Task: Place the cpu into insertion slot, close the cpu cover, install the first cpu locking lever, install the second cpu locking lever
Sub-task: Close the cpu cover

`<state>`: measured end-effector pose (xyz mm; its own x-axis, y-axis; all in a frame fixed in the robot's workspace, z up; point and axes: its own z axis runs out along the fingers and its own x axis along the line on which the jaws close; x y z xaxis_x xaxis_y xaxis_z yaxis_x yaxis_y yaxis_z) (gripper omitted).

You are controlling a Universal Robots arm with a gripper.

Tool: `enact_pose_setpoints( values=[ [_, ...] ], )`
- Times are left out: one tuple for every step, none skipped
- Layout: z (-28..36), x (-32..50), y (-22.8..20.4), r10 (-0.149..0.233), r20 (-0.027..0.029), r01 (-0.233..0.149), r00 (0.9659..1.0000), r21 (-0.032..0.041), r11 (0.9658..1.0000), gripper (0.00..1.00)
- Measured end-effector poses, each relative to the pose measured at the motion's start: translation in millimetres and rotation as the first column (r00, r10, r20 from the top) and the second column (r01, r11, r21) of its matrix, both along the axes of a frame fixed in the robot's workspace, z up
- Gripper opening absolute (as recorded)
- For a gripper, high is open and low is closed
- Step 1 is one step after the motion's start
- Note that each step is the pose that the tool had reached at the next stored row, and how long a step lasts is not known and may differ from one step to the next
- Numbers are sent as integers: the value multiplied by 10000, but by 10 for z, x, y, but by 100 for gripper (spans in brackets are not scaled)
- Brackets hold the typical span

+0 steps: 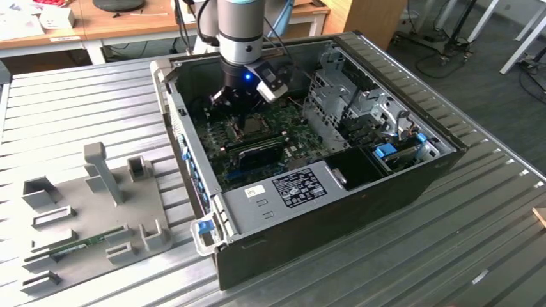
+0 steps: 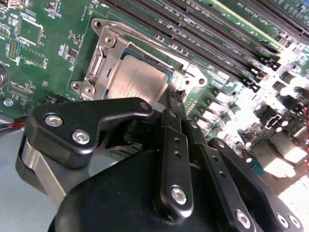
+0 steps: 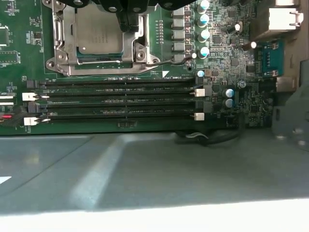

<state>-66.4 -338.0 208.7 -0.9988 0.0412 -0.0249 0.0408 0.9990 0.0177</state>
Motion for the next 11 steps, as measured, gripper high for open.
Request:
enact_pose_setpoints(
  values=[
    [-8, -1, 0, 0, 0, 0, 10000, 0, 10000, 11],
    [-14, -2, 0, 1, 0, -1, 10000, 0, 10000, 11],
    [-17, -3, -1, 0, -1, 0, 10000, -1, 10000, 11],
    [-17, -4, -1, 0, 0, 0, 10000, -2, 10000, 11],
    [-17, -4, 0, 0, 0, 0, 10000, -1, 10000, 11],
    [-18, -4, 0, 0, 0, 0, 10000, -1, 10000, 11],
    [-18, -4, 0, 1, 1, -1, 10000, -1, 10000, 11],
    [-18, -4, 0, 0, 1, 0, 10000, 0, 10000, 11],
    [-18, -4, 0, 0, 1, 0, 10000, 0, 10000, 11],
    [-22, -4, 0, 0, 3, 0, 10000, 3, 10000, 11],
    [-28, -4, 1, 0, 4, 0, 10000, 4, 10000, 11]
  ],
)
